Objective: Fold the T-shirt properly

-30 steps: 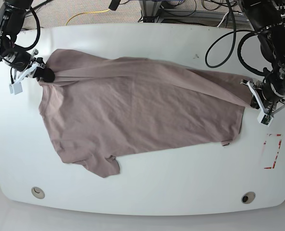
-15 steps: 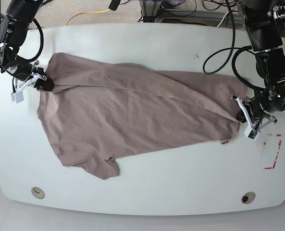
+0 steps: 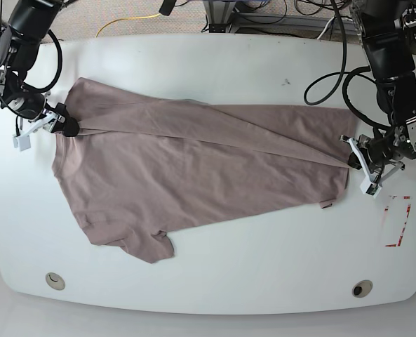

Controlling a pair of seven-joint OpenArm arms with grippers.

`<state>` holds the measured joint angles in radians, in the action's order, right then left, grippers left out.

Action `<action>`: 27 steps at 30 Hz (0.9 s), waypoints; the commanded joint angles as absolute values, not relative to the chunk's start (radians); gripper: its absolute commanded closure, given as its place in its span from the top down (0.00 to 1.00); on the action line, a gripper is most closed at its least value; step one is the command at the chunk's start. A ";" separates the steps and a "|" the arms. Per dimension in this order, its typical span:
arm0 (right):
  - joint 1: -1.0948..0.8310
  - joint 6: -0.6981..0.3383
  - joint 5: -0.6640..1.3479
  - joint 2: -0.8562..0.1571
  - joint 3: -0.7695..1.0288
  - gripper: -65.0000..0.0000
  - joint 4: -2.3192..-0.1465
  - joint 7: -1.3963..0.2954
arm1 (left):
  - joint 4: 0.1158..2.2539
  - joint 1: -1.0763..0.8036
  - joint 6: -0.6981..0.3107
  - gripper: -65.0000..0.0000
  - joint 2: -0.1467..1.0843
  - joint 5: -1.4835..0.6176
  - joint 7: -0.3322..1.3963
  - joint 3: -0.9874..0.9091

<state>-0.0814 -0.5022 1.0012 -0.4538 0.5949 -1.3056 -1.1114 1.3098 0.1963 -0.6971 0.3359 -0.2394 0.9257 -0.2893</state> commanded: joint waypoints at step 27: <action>-0.314 -0.515 1.024 -0.229 0.788 0.66 -1.555 -1.216 | 1.331 0.205 -0.698 0.03 0.351 -0.249 0.906 -0.292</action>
